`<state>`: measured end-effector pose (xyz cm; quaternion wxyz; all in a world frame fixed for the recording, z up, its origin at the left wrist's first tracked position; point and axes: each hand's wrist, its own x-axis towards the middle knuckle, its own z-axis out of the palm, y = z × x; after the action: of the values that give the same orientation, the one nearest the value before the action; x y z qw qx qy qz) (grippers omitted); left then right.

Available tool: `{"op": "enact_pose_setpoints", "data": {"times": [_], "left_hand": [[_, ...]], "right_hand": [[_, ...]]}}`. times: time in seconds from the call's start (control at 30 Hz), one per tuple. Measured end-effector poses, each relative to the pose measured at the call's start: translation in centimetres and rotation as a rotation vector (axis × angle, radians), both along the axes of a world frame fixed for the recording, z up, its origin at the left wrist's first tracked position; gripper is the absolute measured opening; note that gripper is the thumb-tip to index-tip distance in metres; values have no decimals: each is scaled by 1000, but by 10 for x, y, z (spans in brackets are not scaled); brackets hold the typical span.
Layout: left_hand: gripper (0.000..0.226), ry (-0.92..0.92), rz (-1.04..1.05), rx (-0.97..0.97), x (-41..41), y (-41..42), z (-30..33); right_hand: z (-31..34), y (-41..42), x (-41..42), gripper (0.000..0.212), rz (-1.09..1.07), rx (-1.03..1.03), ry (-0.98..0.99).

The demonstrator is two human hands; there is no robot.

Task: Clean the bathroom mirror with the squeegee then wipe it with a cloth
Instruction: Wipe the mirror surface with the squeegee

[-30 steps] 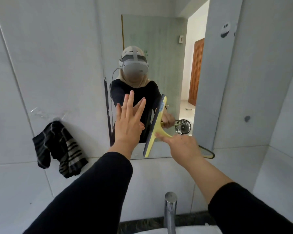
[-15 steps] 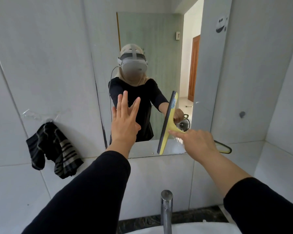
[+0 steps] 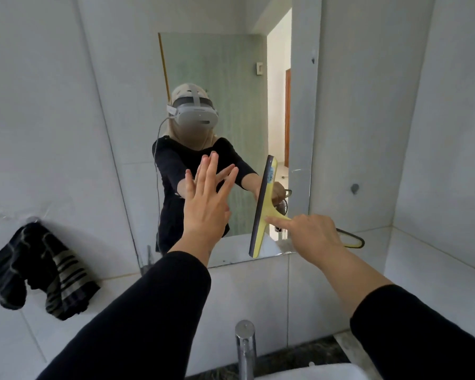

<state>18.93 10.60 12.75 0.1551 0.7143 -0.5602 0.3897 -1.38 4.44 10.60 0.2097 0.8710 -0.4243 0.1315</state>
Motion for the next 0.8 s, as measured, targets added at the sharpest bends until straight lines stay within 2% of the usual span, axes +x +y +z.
{"op": "enact_pose_setpoints", "data": {"times": [0.1,0.3,0.5,0.8], "left_hand": [[89,-1,8,35,-8,-10,-2],[101,25,7,46,-6,-13,-3],[102,51,-13,34,-6,-14,-3],[104,68,-54,5,-3,-18,-6]], "right_hand": [[-8,-10,-10,79,-9,14,-44],[-30,-28,-29,73,-71,71,-204],[-65,-33,-46,47,-153,477,-589],[-95,-17,-9,48,-150,706,-1047]]}}
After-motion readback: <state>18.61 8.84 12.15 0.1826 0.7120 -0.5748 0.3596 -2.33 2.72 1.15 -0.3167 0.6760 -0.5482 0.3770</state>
